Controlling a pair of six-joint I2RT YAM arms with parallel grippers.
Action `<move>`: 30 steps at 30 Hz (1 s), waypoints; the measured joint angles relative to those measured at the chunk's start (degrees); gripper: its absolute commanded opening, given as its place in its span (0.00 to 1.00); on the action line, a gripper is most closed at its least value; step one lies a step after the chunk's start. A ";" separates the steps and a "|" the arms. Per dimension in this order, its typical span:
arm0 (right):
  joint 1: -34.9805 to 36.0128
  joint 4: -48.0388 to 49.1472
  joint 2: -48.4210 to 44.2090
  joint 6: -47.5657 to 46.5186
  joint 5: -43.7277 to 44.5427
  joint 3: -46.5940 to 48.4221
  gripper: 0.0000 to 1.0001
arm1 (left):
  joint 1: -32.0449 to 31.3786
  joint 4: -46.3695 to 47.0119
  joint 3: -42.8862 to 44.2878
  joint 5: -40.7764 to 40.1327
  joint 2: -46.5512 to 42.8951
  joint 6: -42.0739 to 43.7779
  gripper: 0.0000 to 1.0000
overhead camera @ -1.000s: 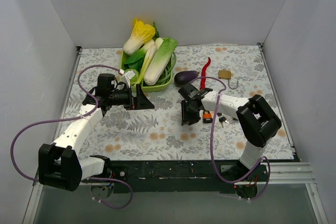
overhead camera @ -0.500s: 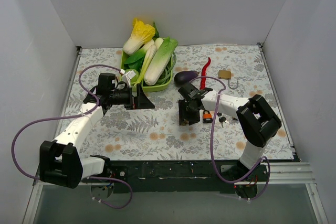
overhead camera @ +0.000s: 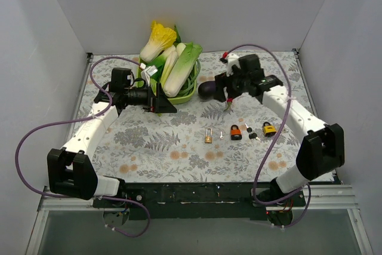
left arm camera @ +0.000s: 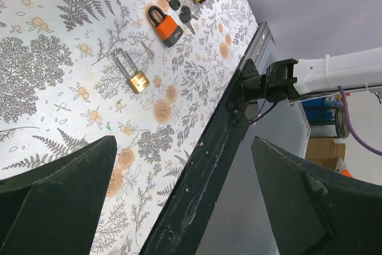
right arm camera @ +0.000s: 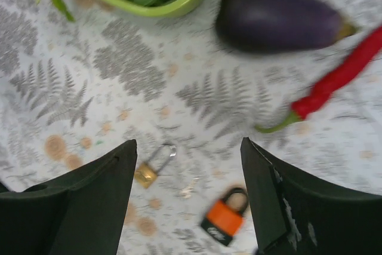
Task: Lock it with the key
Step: Pick up the lock from the center of the board.
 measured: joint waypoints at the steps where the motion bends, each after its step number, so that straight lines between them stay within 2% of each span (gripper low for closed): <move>1: -2.97 -0.04 -0.63 -2.64 -1.51 0.83 0.77 | 0.09 -0.07 0.17 0.44 0.13 0.37 0.98; 5: -14.29 -2.45 0.74 -11.58 -4.33 6.36 0.74 | 0.11 -0.17 0.20 1.22 0.15 0.59 0.98; 9: -22.23 -6.84 6.34 -17.46 -4.59 13.16 0.73 | 0.13 0.79 0.09 1.31 0.09 0.07 0.98; 12: -26.69 -9.29 11.91 -20.04 -4.59 16.90 0.76 | 0.15 1.29 -0.17 1.27 0.09 -0.26 0.98; 15: -30.01 -10.67 17.18 -20.20 -3.30 19.06 0.84 | 0.15 1.62 -0.20 1.25 0.09 -0.37 0.98; 19: -32.26 -11.89 24.98 -17.16 -0.20 24.72 0.92 | 0.15 1.86 -0.35 0.87 0.07 -0.46 0.98; 30: -31.39 -8.87 33.18 -7.48 7.32 27.98 0.95 | 0.15 1.92 -2.05 -0.35 -0.39 -0.48 0.98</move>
